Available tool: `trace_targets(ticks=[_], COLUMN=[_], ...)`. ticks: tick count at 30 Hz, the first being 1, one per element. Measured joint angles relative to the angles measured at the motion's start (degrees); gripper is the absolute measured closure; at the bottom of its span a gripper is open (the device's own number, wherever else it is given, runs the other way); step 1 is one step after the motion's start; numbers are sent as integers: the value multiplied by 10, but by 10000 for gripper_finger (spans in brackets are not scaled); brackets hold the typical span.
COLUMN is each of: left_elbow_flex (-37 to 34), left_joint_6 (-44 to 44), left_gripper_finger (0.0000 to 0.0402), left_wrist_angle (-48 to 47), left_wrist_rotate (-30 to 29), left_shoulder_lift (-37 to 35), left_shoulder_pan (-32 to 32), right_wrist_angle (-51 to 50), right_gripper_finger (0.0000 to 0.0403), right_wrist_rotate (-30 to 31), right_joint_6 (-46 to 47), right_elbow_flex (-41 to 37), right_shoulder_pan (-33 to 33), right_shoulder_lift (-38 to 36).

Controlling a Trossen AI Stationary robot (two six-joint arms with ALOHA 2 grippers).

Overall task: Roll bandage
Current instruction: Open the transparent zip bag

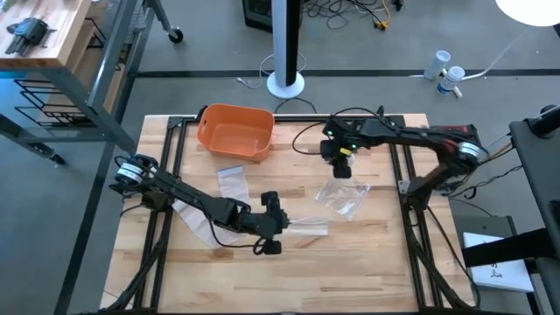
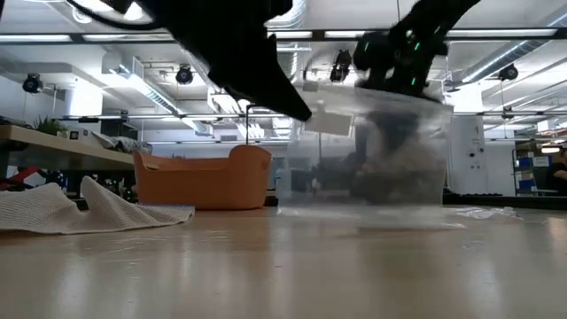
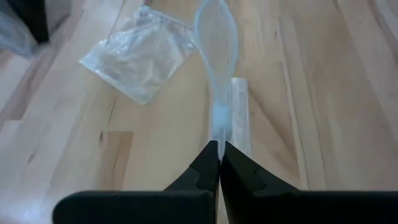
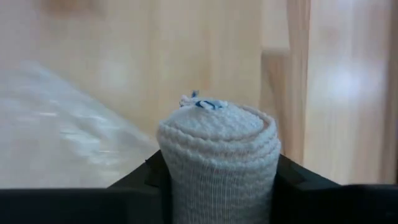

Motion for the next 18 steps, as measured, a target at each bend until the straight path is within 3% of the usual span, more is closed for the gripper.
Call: trace_targets(ticks=[3, 6, 10, 14, 18], left_elbow_flex=[-31, -41, -42, -41, -42], left_joint_6=[1, -2, -3, 0, 2], left_gripper_finger=[401, 401, 402, 401, 402], left_wrist_angle=[48, 61, 66, 69, 68], left_wrist_rotate=[-5, -14, -15, -15, -15], left_shoulder_lift=[0, 0, 0, 0, 0], left_shoulder_pan=[1, 2, 2, 6, 9], right_wrist_angle=[18, 107, 303, 515, 651], right_gripper_finger=[262, 259, 258, 257, 258], right_wrist_rotate=[-56, -123, -125, -125, -106], right_joint_6=[50, 122, 219, 292, 300], right_elbow_flex=[-16, -52, -145, -245, -310], right_shoulder_pan=[54, 125, 211, 264, 295], right_shoulder_lift=[-89, -176, -259, -280, -253])
